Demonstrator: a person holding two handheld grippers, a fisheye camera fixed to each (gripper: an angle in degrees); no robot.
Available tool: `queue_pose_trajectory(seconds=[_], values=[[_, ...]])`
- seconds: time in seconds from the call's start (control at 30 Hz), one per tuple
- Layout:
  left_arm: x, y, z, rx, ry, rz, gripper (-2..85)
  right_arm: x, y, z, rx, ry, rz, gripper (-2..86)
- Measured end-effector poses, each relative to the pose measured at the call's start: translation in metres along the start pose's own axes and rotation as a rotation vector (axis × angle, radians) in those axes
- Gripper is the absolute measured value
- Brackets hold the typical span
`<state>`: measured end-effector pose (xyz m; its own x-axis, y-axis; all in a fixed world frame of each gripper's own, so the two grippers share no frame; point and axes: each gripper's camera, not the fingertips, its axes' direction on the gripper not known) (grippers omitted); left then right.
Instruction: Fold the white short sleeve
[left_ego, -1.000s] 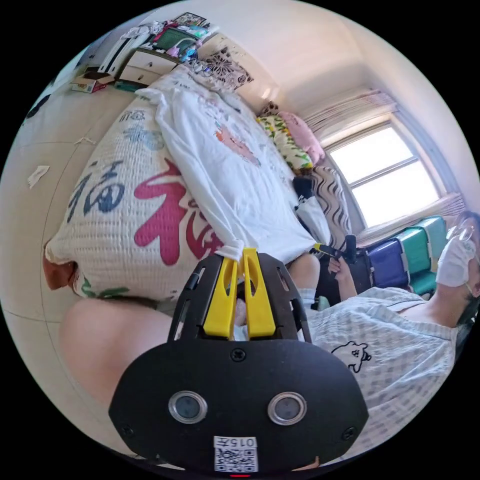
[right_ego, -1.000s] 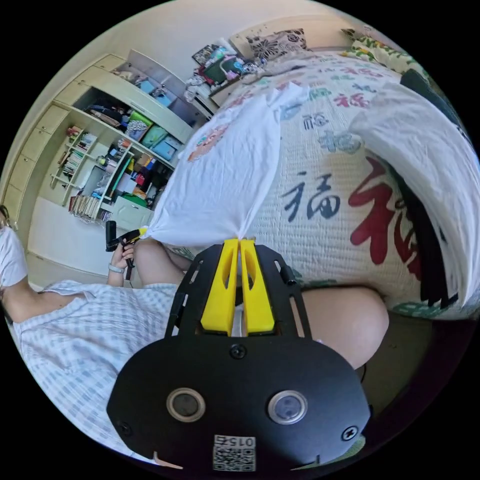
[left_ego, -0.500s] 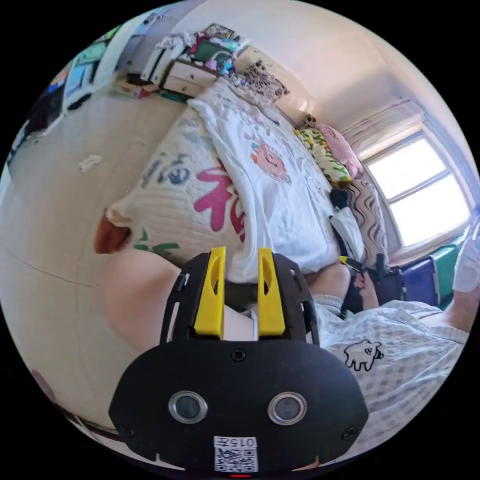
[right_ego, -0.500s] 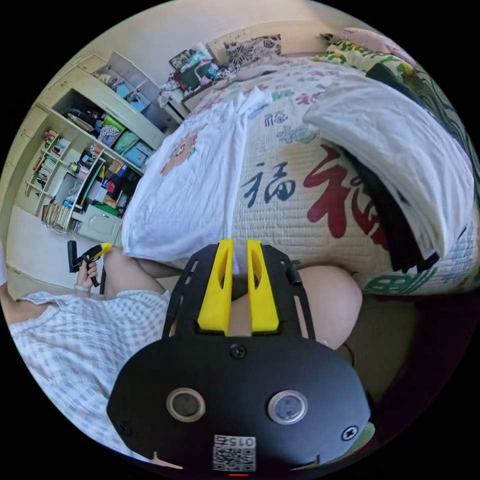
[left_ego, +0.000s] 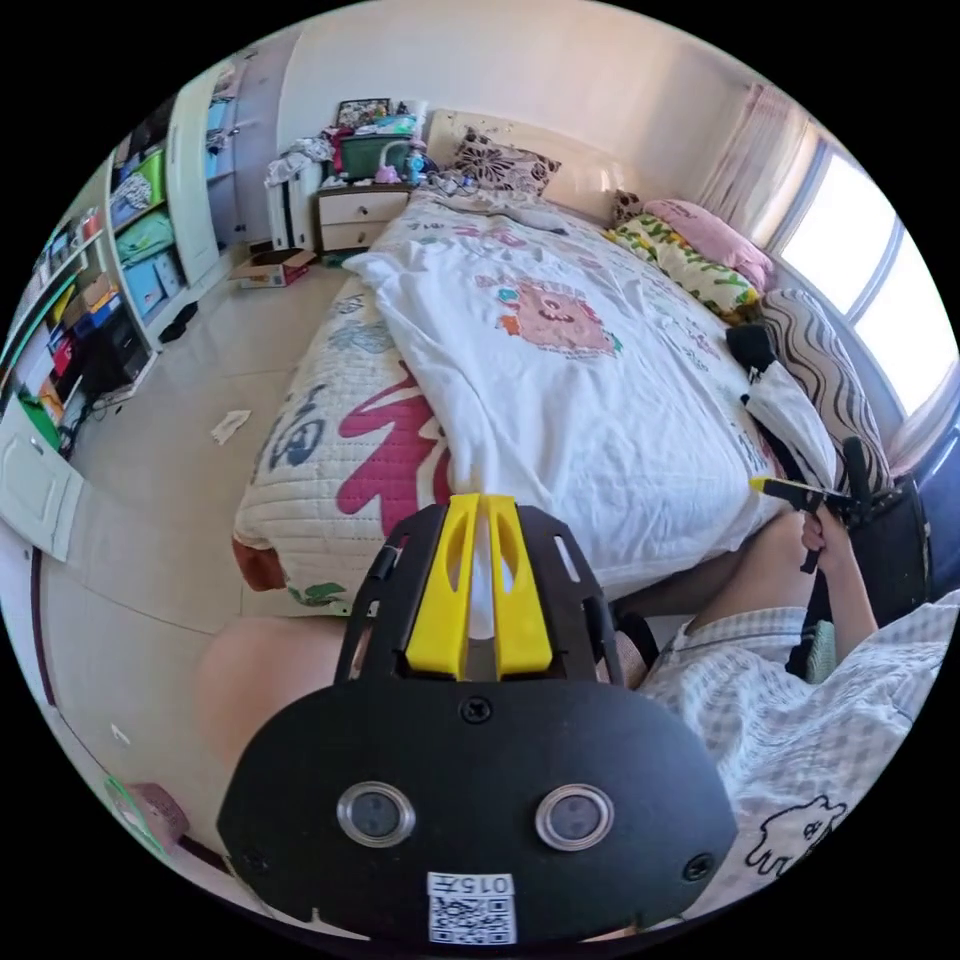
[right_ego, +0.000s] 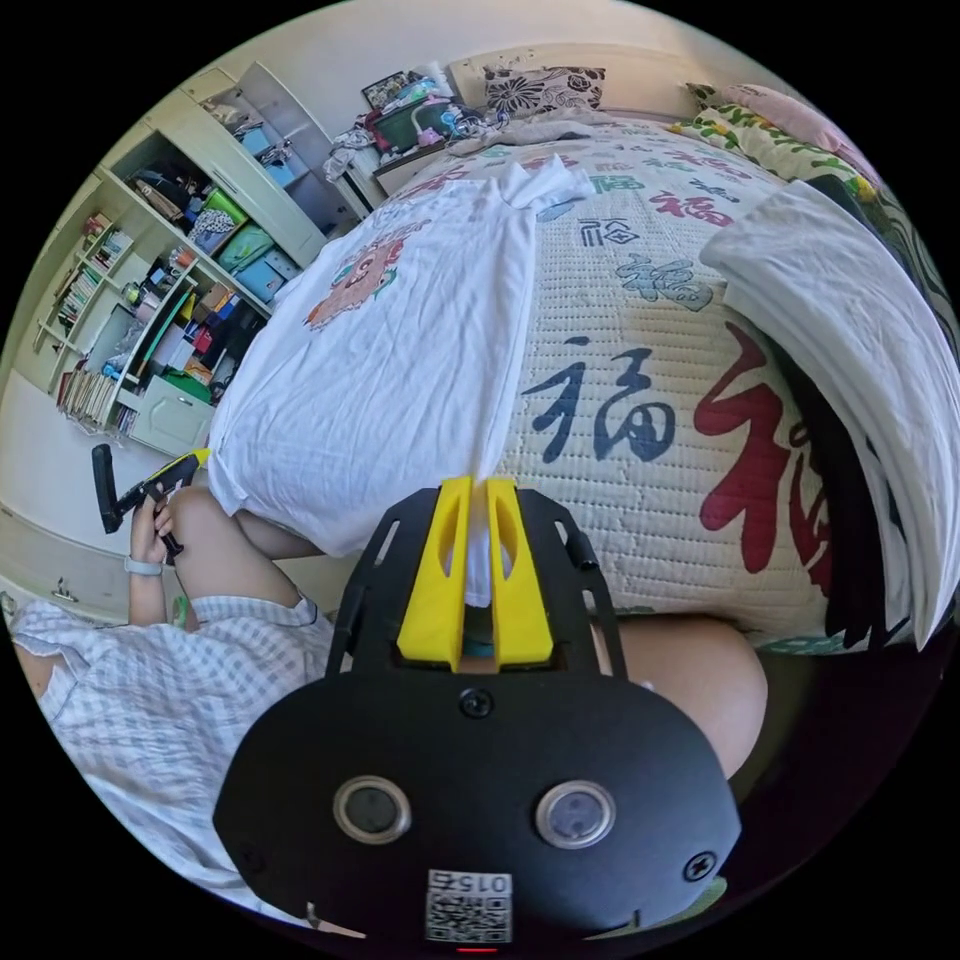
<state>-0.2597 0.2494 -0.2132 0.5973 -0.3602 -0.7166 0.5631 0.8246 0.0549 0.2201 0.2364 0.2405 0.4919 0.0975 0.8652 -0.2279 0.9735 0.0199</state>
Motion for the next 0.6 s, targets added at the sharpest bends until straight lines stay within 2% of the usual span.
queue_pose_trajectory(seconds=[0.17,0.27,0.37,0.43,0.6], values=[[-0.059,0.021,-0.017,0.023,0.014,-0.176,0.1,0.003,0.002,0.005,0.001,0.001,0.007,0.5],[-0.084,0.033,-0.019,0.03,0.03,-0.248,2.8,0.001,0.001,0.007,-0.007,0.019,0.005,0.3],[-0.086,0.033,-0.027,0.091,0.175,-0.223,9.2,0.001,0.0,0.007,-0.011,0.017,-0.001,0.7],[-0.072,0.024,-0.022,0.072,0.214,-0.161,11.3,-0.001,-0.001,0.008,-0.015,0.027,-0.003,1.1],[-0.034,0.01,0.021,0.04,0.011,-0.067,13.0,-0.013,-0.004,0.015,-0.013,0.1,-0.031,4.7]])
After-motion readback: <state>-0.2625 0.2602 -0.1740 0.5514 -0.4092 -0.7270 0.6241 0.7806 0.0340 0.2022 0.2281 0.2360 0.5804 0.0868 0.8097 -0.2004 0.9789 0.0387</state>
